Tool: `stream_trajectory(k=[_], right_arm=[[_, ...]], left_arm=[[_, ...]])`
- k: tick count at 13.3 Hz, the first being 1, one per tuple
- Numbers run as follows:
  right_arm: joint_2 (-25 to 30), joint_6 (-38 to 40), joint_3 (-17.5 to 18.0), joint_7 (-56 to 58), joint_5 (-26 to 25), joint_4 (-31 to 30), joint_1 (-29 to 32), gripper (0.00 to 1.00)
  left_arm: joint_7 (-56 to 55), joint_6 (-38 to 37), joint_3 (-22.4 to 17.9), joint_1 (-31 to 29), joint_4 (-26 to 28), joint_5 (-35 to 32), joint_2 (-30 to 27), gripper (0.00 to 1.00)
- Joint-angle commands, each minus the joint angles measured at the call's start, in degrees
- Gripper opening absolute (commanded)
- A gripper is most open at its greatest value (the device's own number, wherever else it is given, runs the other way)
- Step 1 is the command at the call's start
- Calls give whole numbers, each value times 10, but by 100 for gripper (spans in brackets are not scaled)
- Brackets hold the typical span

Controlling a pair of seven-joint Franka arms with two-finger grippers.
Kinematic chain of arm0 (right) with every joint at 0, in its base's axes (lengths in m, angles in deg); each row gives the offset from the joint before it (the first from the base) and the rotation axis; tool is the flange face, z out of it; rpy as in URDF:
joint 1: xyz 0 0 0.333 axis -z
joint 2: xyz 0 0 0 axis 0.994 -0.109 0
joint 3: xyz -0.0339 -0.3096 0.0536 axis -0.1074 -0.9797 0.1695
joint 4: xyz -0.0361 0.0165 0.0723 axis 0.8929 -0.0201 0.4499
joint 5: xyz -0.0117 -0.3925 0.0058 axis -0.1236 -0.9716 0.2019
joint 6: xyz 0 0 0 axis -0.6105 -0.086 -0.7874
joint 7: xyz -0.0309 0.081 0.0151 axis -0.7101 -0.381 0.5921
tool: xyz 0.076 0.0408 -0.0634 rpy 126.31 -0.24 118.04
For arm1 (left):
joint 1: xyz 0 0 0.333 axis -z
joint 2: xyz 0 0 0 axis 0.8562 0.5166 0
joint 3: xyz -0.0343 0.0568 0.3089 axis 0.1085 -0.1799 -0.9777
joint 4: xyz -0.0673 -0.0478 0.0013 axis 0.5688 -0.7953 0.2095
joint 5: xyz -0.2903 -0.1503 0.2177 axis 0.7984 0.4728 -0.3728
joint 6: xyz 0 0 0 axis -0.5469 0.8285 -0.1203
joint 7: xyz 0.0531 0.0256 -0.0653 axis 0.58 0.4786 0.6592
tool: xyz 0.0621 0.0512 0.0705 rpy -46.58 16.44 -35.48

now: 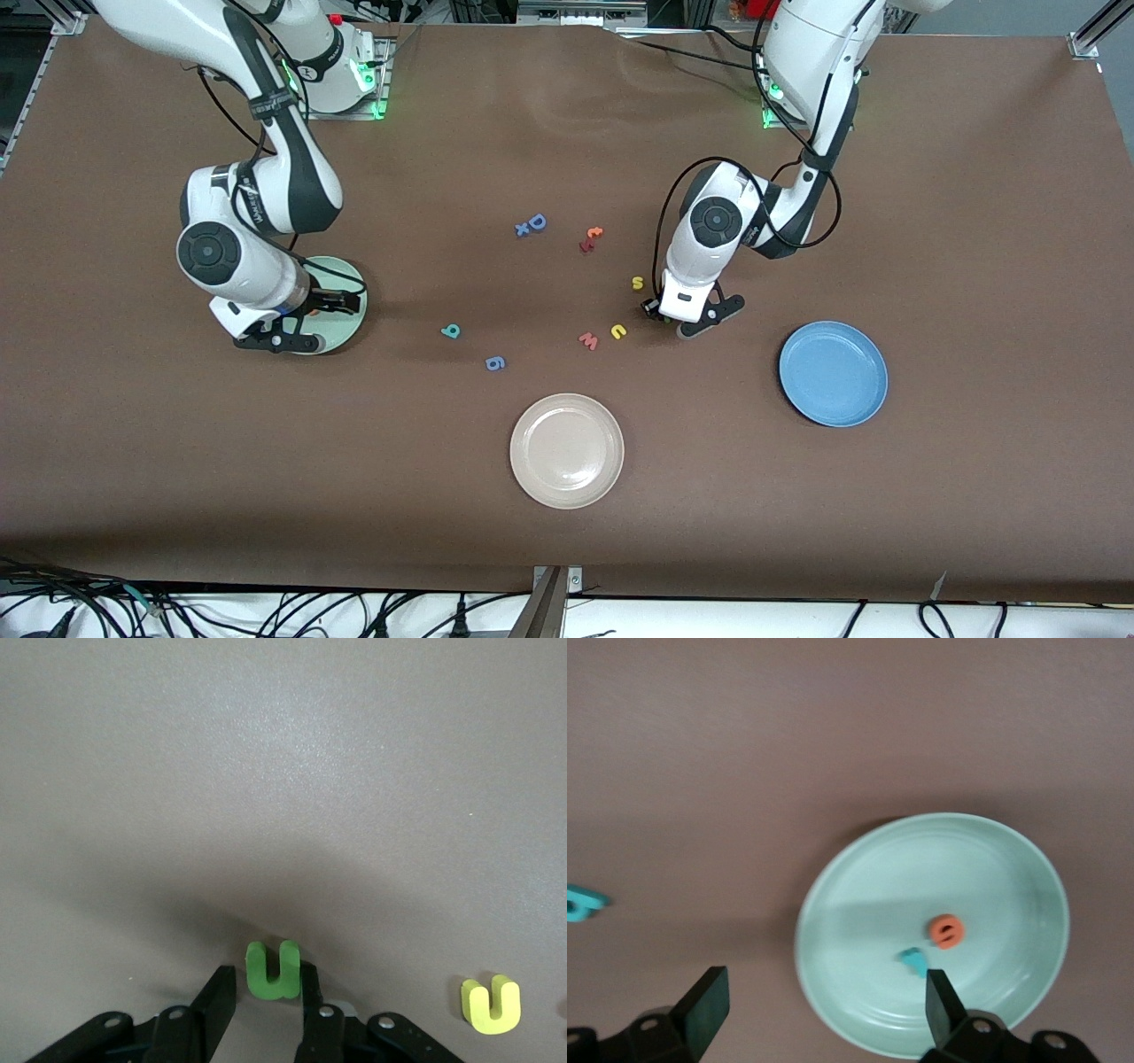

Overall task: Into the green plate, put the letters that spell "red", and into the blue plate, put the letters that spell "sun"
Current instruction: 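Grasp the teal b while the left gripper places the green u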

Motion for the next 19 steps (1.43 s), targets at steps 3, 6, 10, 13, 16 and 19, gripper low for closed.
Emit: stream_trajectory(k=[3,6,10,13,16,19], right_arm=[[-48,-29,36,-147,6,56,-26,98],[-92,-101,36,-211,7,61,-57,98],[-126,-133,36,-272,7,61,-96,98],[-141,-157,37,-291,7,58,-97,98],[-153,-183,37,-305,8,57,-97,98],[-165,-202,37,-324,8,57,-108,94]], left_arm=[[-11,5,-2,0,-8,-18,13,33],[-11,5,-2,0,-8,-18,13,30],[-11,5,-2,0,-8,-18,13,27],[-10,5,-2,0,-8,-18,13,26],[-2,1,-10,0,-11,-20,11,23],[60,-95,-32,-15,-65,-32,1,16]])
